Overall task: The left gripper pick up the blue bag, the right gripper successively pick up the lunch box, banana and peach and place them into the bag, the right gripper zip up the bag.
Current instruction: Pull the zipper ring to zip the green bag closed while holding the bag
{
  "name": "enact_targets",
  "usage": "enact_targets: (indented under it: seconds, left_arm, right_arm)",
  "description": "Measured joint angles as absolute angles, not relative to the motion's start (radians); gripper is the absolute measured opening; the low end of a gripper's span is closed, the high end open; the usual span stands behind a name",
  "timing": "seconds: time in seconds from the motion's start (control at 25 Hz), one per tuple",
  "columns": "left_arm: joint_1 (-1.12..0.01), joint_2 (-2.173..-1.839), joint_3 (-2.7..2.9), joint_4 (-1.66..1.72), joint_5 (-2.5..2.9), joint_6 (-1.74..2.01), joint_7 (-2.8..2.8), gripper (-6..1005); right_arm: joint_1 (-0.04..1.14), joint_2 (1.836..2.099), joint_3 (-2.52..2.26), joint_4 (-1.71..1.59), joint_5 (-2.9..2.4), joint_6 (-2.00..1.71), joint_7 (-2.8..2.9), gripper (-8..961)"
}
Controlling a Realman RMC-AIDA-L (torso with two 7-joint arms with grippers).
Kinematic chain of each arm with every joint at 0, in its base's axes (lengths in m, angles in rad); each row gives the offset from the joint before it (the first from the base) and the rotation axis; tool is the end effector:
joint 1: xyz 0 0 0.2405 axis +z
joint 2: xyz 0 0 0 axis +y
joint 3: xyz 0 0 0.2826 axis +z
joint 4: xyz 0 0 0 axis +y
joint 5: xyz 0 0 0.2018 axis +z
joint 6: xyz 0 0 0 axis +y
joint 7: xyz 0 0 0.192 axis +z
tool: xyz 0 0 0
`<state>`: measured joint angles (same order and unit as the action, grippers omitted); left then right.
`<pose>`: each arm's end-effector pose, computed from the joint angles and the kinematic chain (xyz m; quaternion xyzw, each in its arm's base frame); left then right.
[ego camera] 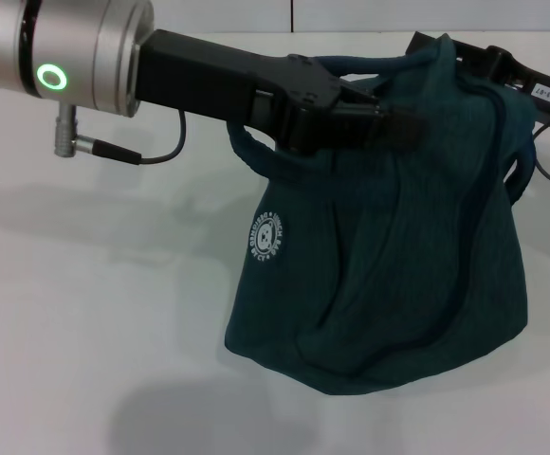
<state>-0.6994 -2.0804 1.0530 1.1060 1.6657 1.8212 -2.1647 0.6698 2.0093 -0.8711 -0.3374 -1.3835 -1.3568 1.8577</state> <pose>-0.0777 0.3327 -0.0231 0.9348 0.2041 0.2618 0.1265 0.2047 0.4241 -0.0334 -0.7475 0.4827 0.4489 0.0821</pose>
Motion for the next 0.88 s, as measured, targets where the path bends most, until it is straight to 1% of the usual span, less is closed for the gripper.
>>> enact_targets:
  seconds: [0.4,0.56,0.84,0.88]
  left_arm:
    - [-0.697,-2.077,1.050,1.052,1.673,1.783,-2.129,35]
    - [-0.702,-2.070,1.049,1.021,1.676,1.772,-2.109,35]
    - [-0.703,-2.068,1.046,1.018,1.677,1.749,-2.091,35]
    - [-0.701,-2.068,1.044,1.017,1.678,1.740,-2.087,34]
  right_arm:
    - [0.670,2.011,-0.873,-0.342,-1.383,-1.362,1.850,484]
    - [0.659,2.011,-0.869,-0.347,-1.353,-1.386,1.824,486]
    - [0.637,2.011,-0.868,-0.348,-1.315,-1.409,1.808,489]
    - [0.633,2.010,-0.868,-0.348,-1.312,-1.411,1.806,537]
